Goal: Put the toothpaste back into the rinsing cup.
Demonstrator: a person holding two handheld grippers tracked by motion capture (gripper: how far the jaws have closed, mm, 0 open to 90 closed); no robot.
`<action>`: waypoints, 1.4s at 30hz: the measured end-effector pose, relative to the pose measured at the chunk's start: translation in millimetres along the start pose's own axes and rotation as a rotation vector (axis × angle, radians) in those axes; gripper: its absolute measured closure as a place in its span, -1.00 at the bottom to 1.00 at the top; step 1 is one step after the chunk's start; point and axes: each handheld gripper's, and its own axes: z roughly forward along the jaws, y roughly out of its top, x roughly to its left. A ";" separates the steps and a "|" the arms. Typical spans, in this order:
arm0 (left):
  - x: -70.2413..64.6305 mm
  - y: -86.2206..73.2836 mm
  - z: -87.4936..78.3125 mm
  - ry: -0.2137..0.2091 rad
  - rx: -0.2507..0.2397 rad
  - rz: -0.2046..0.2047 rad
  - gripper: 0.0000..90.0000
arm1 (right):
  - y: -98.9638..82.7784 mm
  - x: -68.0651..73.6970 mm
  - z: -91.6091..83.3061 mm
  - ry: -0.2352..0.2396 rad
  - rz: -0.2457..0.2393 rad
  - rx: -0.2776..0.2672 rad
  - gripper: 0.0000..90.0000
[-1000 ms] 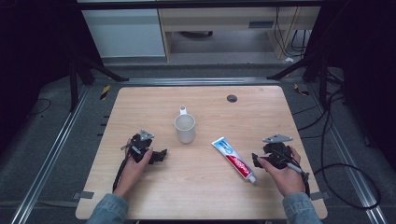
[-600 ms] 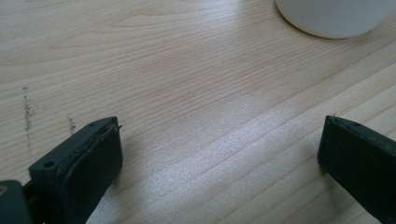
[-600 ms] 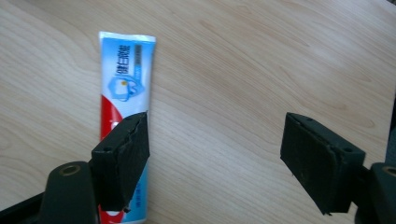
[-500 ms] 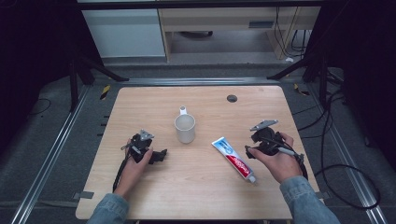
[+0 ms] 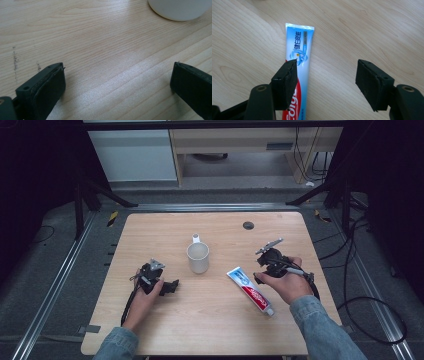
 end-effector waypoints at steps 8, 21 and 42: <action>-0.1 0.6 0.6 0.004 0.000 -0.004 -1.00 | 10.5 -0.5 1.2 0.019 -0.002 0.019 -0.19; 0.0 5.1 5.3 0.004 -0.003 -0.004 -1.00 | 17.5 0.5 11.9 0.051 0.008 0.064 -0.07; 0.5 7.2 7.3 -0.002 -0.003 0.000 -1.00 | 32.2 15.5 34.7 0.129 -0.007 0.132 -0.12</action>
